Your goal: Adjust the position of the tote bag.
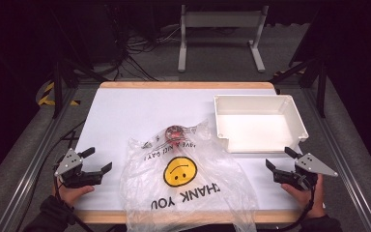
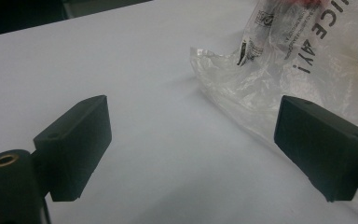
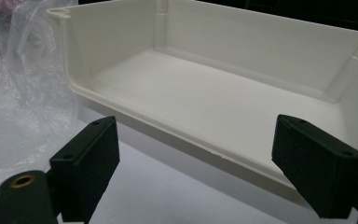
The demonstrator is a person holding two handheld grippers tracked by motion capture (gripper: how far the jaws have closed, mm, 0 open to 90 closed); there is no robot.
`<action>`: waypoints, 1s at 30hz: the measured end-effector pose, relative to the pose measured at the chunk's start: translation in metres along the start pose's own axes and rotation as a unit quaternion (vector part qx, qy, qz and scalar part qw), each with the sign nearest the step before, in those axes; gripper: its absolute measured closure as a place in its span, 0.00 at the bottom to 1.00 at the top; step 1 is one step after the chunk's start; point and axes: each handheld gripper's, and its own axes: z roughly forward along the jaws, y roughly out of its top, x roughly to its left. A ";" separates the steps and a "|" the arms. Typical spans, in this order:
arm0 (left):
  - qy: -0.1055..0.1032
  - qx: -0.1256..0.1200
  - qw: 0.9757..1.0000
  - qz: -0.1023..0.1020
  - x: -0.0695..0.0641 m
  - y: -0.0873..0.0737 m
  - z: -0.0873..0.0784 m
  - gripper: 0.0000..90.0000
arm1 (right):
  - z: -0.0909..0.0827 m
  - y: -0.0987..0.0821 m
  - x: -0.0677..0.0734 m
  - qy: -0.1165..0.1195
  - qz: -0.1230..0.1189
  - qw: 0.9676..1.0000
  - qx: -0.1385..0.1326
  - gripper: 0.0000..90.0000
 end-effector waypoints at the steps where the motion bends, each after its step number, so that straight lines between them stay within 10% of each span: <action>1: 0.004 0.002 1.000 0.000 0.000 0.000 0.000 0.13 | 0.000 0.000 0.000 0.000 -0.001 1.000 0.002 0.18; 11: 0.006 0.018 1.000 0.002 -0.003 0.003 0.002 0.14 | 0.005 0.004 0.008 -0.005 -0.025 0.999 0.036 0.30; 14: -0.007 0.015 1.000 0.012 -0.015 0.009 -0.002 0.14 | 0.005 0.015 0.019 0.038 -0.026 0.998 0.035 0.39; 20: -0.072 0.021 0.997 0.029 -0.044 0.020 -0.006 0.17 | 0.002 0.062 0.066 0.142 -0.075 0.987 0.023 0.45; 24: -0.083 0.047 0.995 0.034 -0.058 0.021 0.003 0.14 | 0.014 0.069 0.095 0.170 -0.111 0.978 0.054 0.40; 30: -0.077 0.082 0.993 0.024 -0.056 0.021 0.020 0.14 | 0.035 0.061 0.100 0.164 -0.102 0.978 0.083 0.29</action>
